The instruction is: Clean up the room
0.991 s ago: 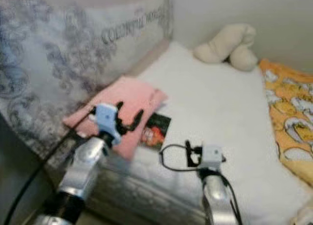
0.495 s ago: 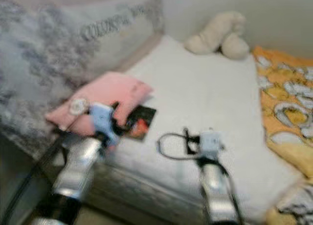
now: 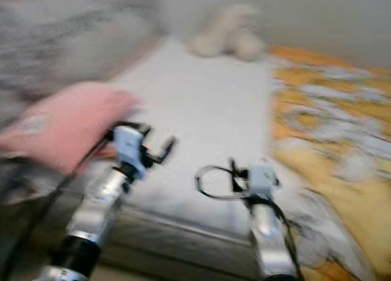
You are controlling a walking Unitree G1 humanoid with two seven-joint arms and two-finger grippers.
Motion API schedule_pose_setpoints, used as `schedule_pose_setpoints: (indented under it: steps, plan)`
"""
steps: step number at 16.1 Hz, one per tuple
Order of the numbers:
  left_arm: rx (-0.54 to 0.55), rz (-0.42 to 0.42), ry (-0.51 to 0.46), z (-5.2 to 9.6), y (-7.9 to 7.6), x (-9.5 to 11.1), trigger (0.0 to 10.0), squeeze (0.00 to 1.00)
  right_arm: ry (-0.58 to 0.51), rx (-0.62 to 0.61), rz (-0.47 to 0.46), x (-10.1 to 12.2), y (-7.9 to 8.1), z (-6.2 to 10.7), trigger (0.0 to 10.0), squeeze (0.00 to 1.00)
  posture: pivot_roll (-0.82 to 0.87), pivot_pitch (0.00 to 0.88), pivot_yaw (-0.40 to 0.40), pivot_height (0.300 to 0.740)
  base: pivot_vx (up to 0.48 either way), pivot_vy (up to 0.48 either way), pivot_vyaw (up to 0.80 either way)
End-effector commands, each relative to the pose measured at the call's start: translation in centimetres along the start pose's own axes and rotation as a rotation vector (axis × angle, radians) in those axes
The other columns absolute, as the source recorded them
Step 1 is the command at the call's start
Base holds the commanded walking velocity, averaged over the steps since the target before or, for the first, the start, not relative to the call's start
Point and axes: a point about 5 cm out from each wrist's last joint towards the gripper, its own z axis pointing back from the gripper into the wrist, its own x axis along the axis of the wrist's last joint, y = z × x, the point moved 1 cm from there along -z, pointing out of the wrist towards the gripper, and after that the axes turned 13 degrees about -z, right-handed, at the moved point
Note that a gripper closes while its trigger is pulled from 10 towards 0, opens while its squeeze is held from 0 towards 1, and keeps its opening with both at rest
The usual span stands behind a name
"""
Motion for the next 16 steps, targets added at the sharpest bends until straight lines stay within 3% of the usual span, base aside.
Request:
schedule_pose_setpoints:
  steps: [1,11,13,16]
  plan:
    - [0.01,0.008,0.022,0.0,0.6,-0.2,10.0,0.0,-0.021,0.014,-0.008,0.4,0.7,-0.2,10.0,0.0,0.14,0.0,-0.027,0.74,0.0,0.0,-0.76]
    - [0.113,-0.06,0.158,0.0,2.9,-2.3,10.0,0.0,-0.001,0.023,-0.03,-0.1,1.1,-0.4,10.0,0.0,0.13,0.0,-0.014,0.74,0.0,0.0,-0.76]
    - [0.108,-0.08,0.185,-0.1,3.3,-2.8,10.0,0.0,0.006,0.053,-0.026,-0.3,2.0,-0.5,10.0,0.0,0.13,0.0,-0.01,0.74,0.0,0.48,0.0]
    - [0.084,-0.193,0.118,-1.0,3.2,-1.3,10.0,0.0,0.017,0.056,-0.019,-0.4,2.3,-0.6,10.0,0.0,0.13,0.0,-0.01,0.74,0.0,0.457,-0.26]
